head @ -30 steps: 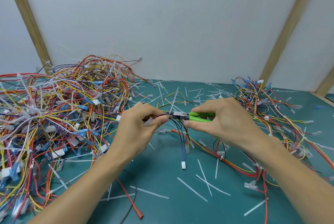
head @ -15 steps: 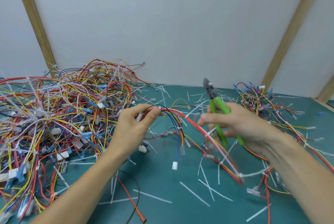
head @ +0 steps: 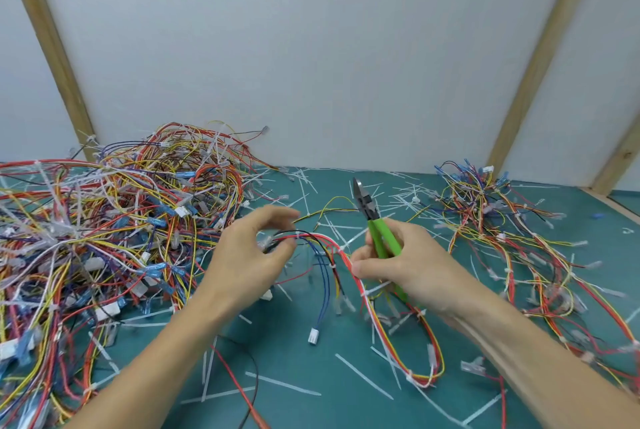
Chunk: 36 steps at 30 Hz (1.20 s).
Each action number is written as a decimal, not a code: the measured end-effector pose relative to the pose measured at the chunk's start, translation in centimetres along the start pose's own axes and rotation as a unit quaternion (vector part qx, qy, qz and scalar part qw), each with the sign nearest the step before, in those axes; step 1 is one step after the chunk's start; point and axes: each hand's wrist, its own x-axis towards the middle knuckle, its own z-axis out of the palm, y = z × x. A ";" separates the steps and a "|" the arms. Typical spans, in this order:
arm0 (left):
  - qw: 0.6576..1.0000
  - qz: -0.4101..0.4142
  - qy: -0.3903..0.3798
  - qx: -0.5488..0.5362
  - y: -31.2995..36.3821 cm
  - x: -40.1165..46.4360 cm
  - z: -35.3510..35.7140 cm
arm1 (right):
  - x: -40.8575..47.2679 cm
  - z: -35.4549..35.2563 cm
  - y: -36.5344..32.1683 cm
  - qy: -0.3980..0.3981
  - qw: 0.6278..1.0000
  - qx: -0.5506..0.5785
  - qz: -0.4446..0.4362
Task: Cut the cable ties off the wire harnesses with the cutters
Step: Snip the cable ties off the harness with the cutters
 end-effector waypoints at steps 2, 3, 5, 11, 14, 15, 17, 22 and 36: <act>0.997 0.046 -0.055 0.002 0.8 -0.1 -1.1 | 0.0 0.1 0.1 0.022 0.998 -0.048 -0.035; 0.994 0.082 -0.074 0.009 1.1 -0.1 -1.3 | -0.1 0.2 0.2 0.027 0.995 -0.081 -0.054; 0.984 0.144 -0.088 0.060 1.4 -0.3 -1.0 | -0.3 0.7 0.5 0.021 0.985 -0.140 -0.095; 0.991 0.094 -0.076 0.058 0.2 -0.5 1.7 | -0.2 1.0 1.2 0.037 0.960 -0.199 -0.193; 0.995 0.085 -0.039 0.019 -0.2 -0.5 2.3 | 0.0 1.2 1.4 0.103 0.958 -0.195 -0.185; 0.996 0.084 -0.033 0.017 -0.2 -0.5 2.4 | 0.0 1.0 1.4 0.132 0.955 -0.196 -0.180; 0.996 0.085 -0.017 0.014 -0.4 -0.5 2.5 | 0.1 0.3 1.2 0.162 0.953 -0.185 -0.176; 0.994 0.089 0.024 0.057 -0.8 -0.1 2.4 | 0.0 -2.0 0.6 0.130 0.962 -0.189 -0.150; 0.991 0.067 0.114 0.037 -1.3 -0.3 2.3 | 0.3 -2.7 2.0 0.071 0.950 -0.238 -0.189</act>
